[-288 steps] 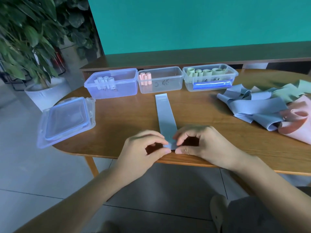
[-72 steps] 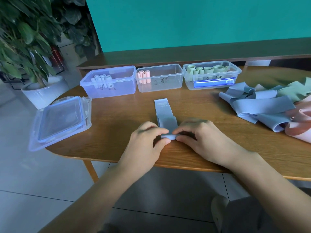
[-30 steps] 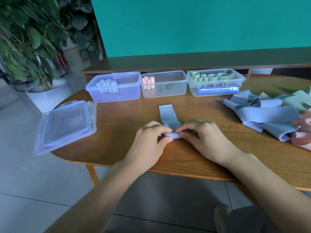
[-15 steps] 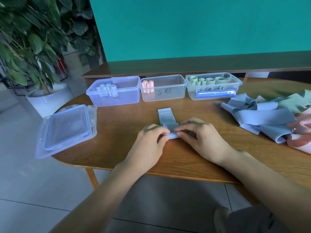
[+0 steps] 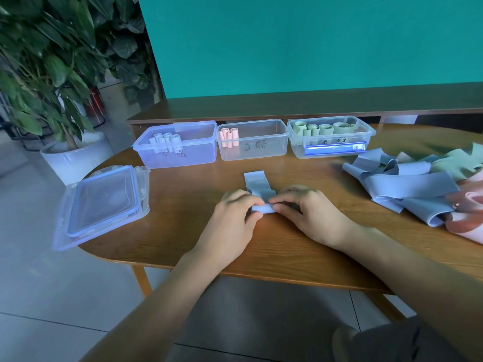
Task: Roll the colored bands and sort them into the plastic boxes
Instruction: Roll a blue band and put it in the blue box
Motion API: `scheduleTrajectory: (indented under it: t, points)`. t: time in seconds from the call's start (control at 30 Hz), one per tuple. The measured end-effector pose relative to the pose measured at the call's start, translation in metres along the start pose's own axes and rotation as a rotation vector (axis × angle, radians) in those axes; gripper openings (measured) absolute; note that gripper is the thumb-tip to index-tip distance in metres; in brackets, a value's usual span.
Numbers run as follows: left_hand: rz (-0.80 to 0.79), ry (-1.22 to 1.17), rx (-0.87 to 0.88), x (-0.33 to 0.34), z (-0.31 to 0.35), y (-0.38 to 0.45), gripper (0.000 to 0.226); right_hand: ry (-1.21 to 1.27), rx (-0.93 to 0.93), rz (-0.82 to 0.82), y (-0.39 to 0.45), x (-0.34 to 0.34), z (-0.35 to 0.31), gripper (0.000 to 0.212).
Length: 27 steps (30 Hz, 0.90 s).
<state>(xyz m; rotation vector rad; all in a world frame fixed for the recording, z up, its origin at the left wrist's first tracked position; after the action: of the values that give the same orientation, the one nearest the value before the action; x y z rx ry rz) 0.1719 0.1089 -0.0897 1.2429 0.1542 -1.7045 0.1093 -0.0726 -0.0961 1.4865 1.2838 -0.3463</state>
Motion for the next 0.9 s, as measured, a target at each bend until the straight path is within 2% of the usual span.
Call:
scheduleTrajectory:
  t: [0.33, 0.5, 0.63, 0.9]
  points:
    - [-0.012, 0.043, -0.038, 0.004, -0.003, 0.009, 0.029, 0.017, -0.036, 0.029, 0.005, -0.001, 0.002, 0.019]
    - [0.000, 0.036, 0.015, 0.003, -0.001, 0.009, 0.022, -0.008, -0.015, -0.009, 0.010, -0.001, 0.007, 0.022]
    - [0.000, 0.036, -0.012, 0.007, -0.001, 0.014, 0.019, -0.020, -0.035, -0.013, 0.012, -0.001, 0.008, 0.023]
    - [0.018, 0.079, -0.037, 0.012, -0.001, 0.020, 0.029, -0.011, -0.048, -0.001, 0.016, 0.000, 0.014, 0.022]
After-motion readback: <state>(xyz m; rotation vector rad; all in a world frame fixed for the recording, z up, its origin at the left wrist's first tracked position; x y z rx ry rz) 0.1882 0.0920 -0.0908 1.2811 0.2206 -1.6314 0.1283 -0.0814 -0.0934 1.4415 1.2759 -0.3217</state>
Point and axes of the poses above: each hand's wrist, its own y-axis towards the middle knuckle, its own x-axis out of the palm, z = x × y, the point moved 3 cm from there along y, towards the middle knuckle, and after that the axes turned 10 degrees about -x, right-handed, at the moved point
